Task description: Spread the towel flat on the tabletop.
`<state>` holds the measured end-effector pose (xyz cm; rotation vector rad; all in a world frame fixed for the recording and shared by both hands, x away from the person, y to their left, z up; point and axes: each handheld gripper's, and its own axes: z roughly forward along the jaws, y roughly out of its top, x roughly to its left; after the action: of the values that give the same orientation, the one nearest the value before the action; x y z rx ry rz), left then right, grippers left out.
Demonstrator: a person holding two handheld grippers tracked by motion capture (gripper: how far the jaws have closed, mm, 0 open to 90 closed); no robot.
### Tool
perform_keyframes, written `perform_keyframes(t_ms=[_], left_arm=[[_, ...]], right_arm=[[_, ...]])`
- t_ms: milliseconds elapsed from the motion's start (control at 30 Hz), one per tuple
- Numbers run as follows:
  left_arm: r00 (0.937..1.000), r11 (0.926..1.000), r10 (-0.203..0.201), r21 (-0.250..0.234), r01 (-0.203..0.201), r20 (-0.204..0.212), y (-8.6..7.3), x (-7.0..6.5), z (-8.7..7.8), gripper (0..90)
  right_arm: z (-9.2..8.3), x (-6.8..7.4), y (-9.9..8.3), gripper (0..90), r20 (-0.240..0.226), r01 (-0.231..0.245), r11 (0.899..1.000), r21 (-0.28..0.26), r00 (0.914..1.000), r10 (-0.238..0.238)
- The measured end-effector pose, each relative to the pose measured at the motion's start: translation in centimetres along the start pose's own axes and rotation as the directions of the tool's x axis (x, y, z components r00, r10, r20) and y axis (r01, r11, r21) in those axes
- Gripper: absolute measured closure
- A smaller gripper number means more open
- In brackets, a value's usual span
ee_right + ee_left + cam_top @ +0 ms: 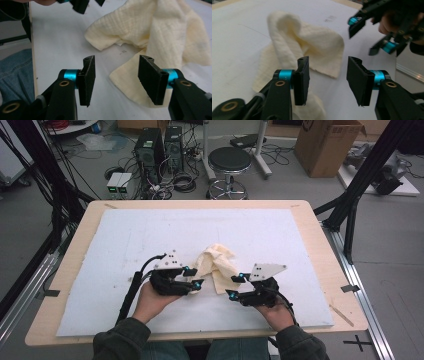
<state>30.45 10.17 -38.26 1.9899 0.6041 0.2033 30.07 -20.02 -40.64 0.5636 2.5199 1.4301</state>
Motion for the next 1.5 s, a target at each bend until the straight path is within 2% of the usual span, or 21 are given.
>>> perform_keyframes(t_ms=[67,133,233,333,467,567,667,733,833,867,967,1100,1167,1267,1300,1367,1500], left_arm=[[0.9997,0.9995,0.024,0.019,-0.024,0.01,-0.5,-0.4,0.3,60.9],[0.999,0.9968,0.044,0.066,-0.044,0.006,-1.1,-0.6,1.1,61.5],[0.999,0.9915,0.044,0.123,-0.042,-0.01,-2.0,-0.3,2.1,62.3],[0.9971,0.9852,0.042,0.169,-0.031,-0.063,-2.7,0.5,2.9,59.8],[0.9939,0.9788,0.008,0.204,0.014,-0.11,-3.4,2.0,3.4,56.7],[0.9922,0.9788,-0.003,0.203,0.029,-0.124,-3.4,2.4,3.6,56.5],[0.9907,0.978,0.008,0.208,0.021,-0.136,-3.4,2.7,3.9,58.2],[0.9876,0.9771,0.036,0.213,-0.003,-0.153,-3.4,2.7,4.1,63.2],[0.9841,0.9765,0.057,0.214,-0.02,-0.168,-3.4,2.8,4.0,74.0],[0.9843,0.9759,0.062,0.217,-0.025,-0.165,-3.4,2.9,4.0,78.1],[0.9859,0.9765,0.064,0.213,-0.03,-0.155,-3.3,2.9,3.5,81.4],[0.9895,0.9822,0.065,0.183,-0.041,-0.129,-3.1,2.8,2.2,81.9],[0.9902,0.9849,0.064,0.168,-0.043,-0.124,-2.9,2.9,1.2,81.9],[0.992,0.9895,0.063,0.136,-0.048,-0.11,-2.7,3.1,-0.4,81.7],[0.9925,0.9907,0.065,0.126,-0.051,-0.104,-2.6,3.2,-1.0,81.7],[0.9931,0.9932,0.061,0.105,-0.051,-0.1,-2.4,3.3,-2.0,81.7],[0.993,0.9948,0.066,0.083,-0.058,-0.098,-2.0,3.3,-3.7,81.7]], right_arm=[[0.5,-0.1,0.0,51.4,-0.007,-0.004,1.0,0.018,1.0,0.004],[0.8,-0.2,0.1,52.8,-0.01,0.0,1.0,0.024,1.0,0.0],[1.7,-0.5,0.2,56.2,-0.017,-0.005,0.999,0.042,0.9998,0.005],[2.6,-0.8,0.1,57.9,-0.027,-0.019,0.998,0.059,0.9994,0.021],[4.3,-1.4,-0.1,58.9,-0.035,-0.031,0.993,0.116,0.9987,0.036],[5.1,-1.6,-0.3,59.4,-0.031,-0.04,0.987,0.157,0.9985,0.046],[5.8,-1.7,-0.4,61.3,-0.026,-0.024,0.98,0.2,0.9992,0.029],[6.0,-1.7,-0.4,64.5,-0.031,-0.019,0.979,0.205,0.9992,0.026],[6.1,-1.7,-0.3,75.2,-0.045,-0.021,0.978,0.205,0.9985,0.031],[6.2,-1.7,-0.3,78.6,-0.051,-0.019,0.978,0.208,0.9983,0.03],[6.2,-1.8,-0.2,86.2,-0.066,-0.025,0.977,0.211,0.997,0.04],[5.8,-1.9,-0.2,87.5,-0.066,-0.024,0.977,0.212,0.9971,0.039],[5.1,-1.8,0.0,87.6,-0.069,-0.008,0.977,0.211,0.9974,0.023],[3.2,-1.4,0.5,87.6,-0.098,0.009,0.986,0.167,0.9952,0.008],[3.2,-1.4,0.5,87.6,-0.098,0.009,0.986,0.167,0.9952,0.008],[2.1,-1.3,0.5,87.6,-0.099,0.018,0.988,0.156,0.995,-0.002],[-0.2,-0.8,0.5,87.6,-0.116,0.018,0.994,0.106,0.9933,-0.005]])
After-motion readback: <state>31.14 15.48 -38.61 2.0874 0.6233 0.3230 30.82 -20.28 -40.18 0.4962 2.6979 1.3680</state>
